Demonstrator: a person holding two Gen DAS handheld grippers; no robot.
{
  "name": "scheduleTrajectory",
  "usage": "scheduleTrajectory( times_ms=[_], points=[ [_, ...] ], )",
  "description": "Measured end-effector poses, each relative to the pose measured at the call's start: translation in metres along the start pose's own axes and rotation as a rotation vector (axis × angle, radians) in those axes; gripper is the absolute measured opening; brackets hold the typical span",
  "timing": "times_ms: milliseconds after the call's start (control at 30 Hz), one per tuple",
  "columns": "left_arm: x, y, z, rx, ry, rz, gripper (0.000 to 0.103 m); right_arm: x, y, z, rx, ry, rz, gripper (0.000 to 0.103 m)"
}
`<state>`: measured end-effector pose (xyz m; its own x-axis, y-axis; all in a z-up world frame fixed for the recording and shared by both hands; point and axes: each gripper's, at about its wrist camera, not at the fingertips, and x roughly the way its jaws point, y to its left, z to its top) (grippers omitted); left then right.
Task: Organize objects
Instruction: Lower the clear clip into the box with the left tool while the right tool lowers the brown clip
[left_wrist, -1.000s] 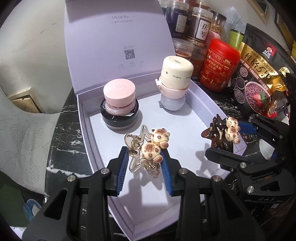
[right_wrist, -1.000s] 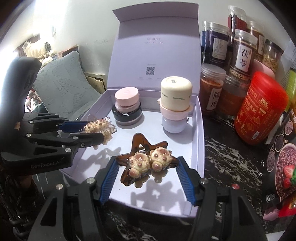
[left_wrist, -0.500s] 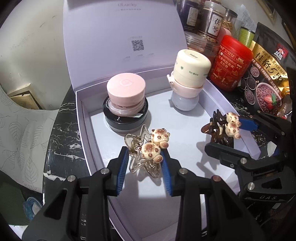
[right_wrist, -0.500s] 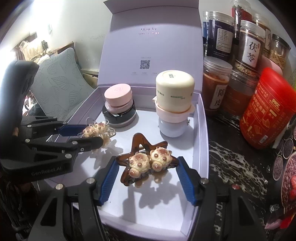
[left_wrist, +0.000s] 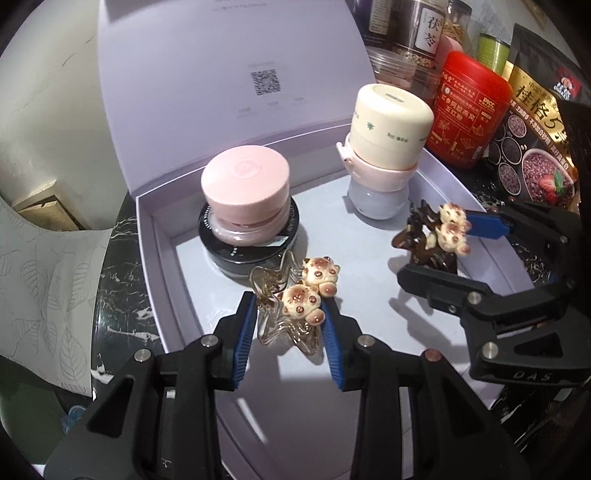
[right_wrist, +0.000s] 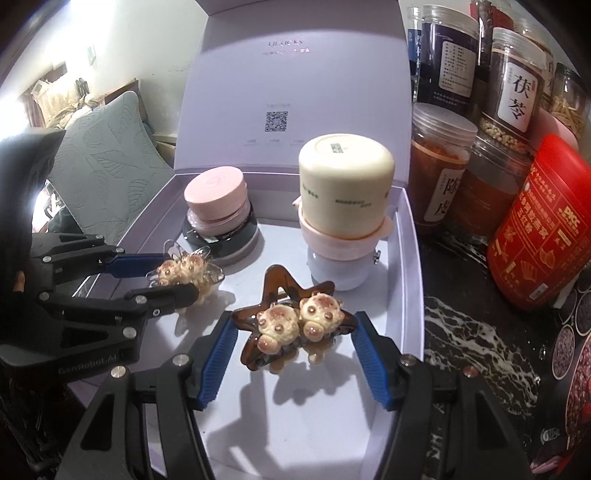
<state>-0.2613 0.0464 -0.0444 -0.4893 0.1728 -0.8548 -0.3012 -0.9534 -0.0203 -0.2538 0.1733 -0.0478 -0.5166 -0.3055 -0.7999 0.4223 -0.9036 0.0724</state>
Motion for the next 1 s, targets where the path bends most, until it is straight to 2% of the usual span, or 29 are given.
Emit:
scheduleTrajectory(
  times_ms=[733, 1000],
  points=[
    [0.001, -0.011, -0.004, 0.031, -0.014, 0.036, 0.033, 0.012, 0.012, 0.003, -0.042, 0.016, -0.051, 0.064],
    [0.002, -0.015, -0.004, 0.039, -0.010, 0.046, 0.033, 0.013, 0.011, 0.004, -0.047, 0.010, -0.042, 0.064]
  ],
)
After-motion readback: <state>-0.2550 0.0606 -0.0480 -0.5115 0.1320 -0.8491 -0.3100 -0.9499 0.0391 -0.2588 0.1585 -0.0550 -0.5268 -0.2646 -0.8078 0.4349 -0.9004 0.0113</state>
